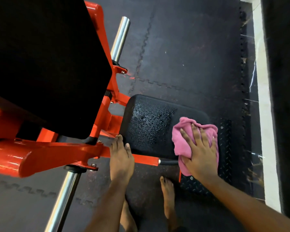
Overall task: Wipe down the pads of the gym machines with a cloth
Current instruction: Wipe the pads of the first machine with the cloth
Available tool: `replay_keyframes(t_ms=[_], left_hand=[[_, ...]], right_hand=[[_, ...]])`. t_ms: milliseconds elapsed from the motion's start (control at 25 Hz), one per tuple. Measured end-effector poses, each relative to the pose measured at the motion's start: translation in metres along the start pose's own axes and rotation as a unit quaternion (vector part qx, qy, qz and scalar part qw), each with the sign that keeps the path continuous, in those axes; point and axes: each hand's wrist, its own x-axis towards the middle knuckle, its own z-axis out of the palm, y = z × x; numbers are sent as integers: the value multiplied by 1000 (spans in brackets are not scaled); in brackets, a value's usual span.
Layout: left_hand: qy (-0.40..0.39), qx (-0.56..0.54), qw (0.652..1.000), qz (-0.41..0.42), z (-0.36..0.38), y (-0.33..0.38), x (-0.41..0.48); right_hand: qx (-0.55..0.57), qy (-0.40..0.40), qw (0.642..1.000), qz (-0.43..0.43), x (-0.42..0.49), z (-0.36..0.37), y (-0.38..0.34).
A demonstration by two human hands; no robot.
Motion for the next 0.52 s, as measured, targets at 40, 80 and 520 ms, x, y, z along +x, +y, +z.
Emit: replay_keyframes(t_ms=[40, 80, 520], left_hand=[[7, 0, 1000, -3, 3, -1, 0], [15, -1, 1000, -5, 5, -1, -1], [117, -69, 987, -85, 26, 14, -8]], right_hand=[[2, -5, 1000, -1, 5, -2, 3], [-1, -10, 1000, 0, 17, -4, 5], [-23, -29, 977, -212, 101, -19, 43]])
